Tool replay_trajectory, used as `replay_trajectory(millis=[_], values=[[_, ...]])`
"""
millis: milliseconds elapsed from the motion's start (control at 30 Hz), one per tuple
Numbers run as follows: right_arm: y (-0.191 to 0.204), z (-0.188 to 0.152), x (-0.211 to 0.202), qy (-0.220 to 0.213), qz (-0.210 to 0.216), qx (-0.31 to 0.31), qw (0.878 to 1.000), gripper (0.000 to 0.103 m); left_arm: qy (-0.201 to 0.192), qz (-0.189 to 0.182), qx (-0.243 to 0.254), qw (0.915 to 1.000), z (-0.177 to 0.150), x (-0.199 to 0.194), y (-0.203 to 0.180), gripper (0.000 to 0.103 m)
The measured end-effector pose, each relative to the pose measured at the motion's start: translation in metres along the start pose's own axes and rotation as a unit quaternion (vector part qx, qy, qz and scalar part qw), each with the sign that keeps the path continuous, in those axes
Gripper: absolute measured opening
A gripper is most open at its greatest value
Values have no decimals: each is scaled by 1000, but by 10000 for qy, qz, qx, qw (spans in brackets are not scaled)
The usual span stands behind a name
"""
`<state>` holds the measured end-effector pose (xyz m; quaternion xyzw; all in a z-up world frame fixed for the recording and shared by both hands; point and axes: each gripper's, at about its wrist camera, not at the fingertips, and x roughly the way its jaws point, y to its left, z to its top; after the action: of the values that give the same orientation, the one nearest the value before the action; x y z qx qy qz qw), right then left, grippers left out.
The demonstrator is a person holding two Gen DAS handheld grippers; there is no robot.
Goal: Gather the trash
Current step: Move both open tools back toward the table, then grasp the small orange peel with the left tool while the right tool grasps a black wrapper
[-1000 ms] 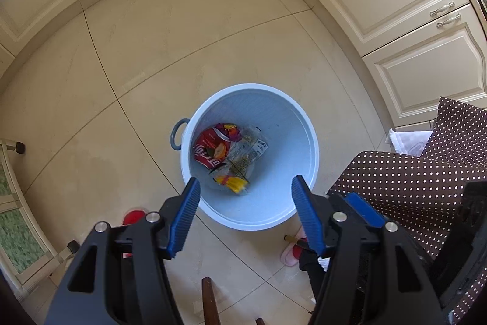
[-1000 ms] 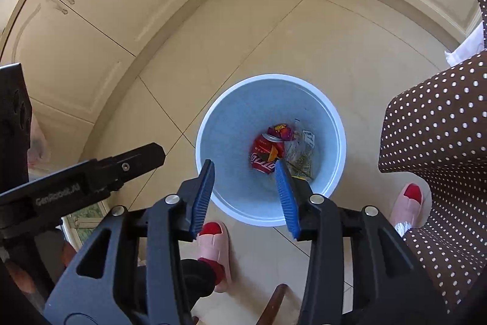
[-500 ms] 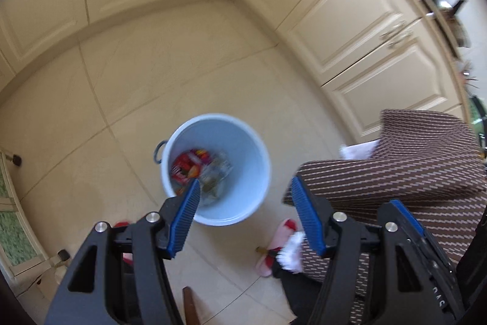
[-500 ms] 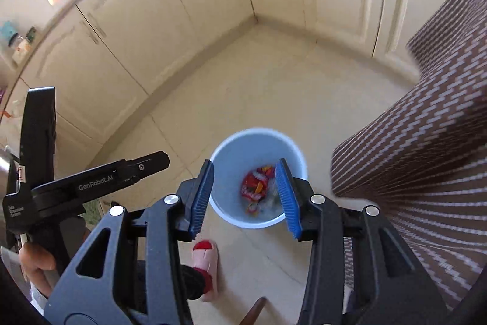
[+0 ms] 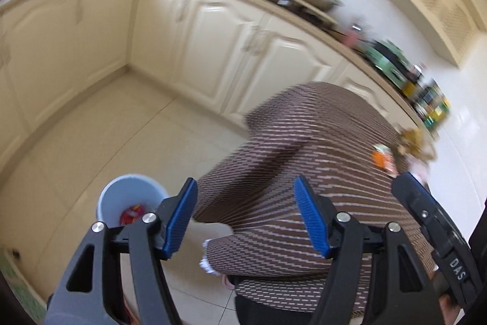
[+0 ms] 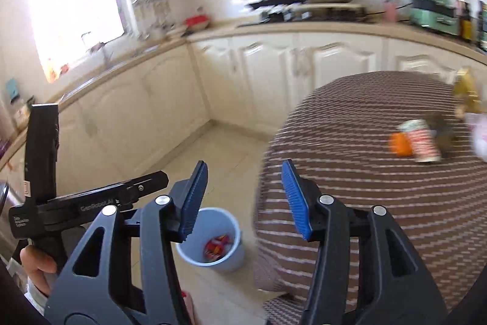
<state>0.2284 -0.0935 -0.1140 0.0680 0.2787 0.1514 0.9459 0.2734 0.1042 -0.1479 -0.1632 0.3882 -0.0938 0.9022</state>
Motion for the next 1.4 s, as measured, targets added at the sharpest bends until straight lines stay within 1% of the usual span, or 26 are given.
replay_trajectory(millis=[67,133,200,267,300,400,500,533,633,700,800,833,900,967,1000,1067,1133,1200,1267,1300,1367,1400], values=[[-25,2,-22,-163,-173,120,9996,51,-1,-151,325,9994,1,1,-38,65],[-48,3,-37,-245,-338,216,9989,52,30,-256,670,9974,1,5,-75,65],[-70,6,-48,-323,-542,352,9974,52,59,-326,927,9951,1,10,-103,65],[-97,7,-57,-354,-888,480,9943,52,154,-448,1157,9922,3,24,-138,65],[-111,6,-61,-361,-1066,578,9920,53,226,-449,1255,9908,4,32,-152,65],[-151,4,-63,-263,-1441,822,9858,53,337,-405,1545,9866,1,51,-182,65],[-180,1,-59,-118,-1661,974,9812,53,591,-406,1787,9813,-1,79,-208,65],[-187,1,-57,-64,-1696,994,9805,53,710,-340,1823,9801,0,92,-216,65],[-214,2,-43,224,-1681,1091,9795,53,862,-229,1826,9791,1,117,-228,65],[-221,2,-37,385,-1679,1084,9791,53,917,-147,1895,9775,3,131,-235,65],[-232,4,-29,542,-1521,1189,9797,53,1024,22,1990,9746,5,155,-244,65],[-235,5,-26,584,-1531,1171,9795,53,1038,74,2026,9737,5,161,-246,65],[-239,8,-19,655,-1531,1130,9796,54,1050,116,2101,9720,5,169,-251,65],[-243,10,-11,784,-1438,1159,9797,54,1100,127,2153,9702,5,177,-254,64],[-245,10,-6,839,-1422,1168,9793,54,1072,177,2195,9696,5,180,-256,61],[-245,12,-1,917,-1452,1125,9787,54,999,153,2236,9694,8,183,-258,32],[-245,13,5,970,-1413,1112,9789,54,1049,25,2124,9715,12,185,-256,32],[-243,15,11,1036,-1362,1088,9792,54,1042,-102,2076,9726,13,184,-252,30],[-242,18,17,1075,-1336,1067,9794,55,998,-274,1938,9756,15,179,-244,24],[-241,20,20,1081,-1338,1043,9796,55,973,-328,1871,9770,17,175,-240,24],[-241,26,26,1100,-1369,1040,9789,56,871,-318,1831,9787,19,172,-237,20],[-241,29,30,1125,-1396,1056,9781,56,839,-317,1806,9795,20,170,-235,20]])
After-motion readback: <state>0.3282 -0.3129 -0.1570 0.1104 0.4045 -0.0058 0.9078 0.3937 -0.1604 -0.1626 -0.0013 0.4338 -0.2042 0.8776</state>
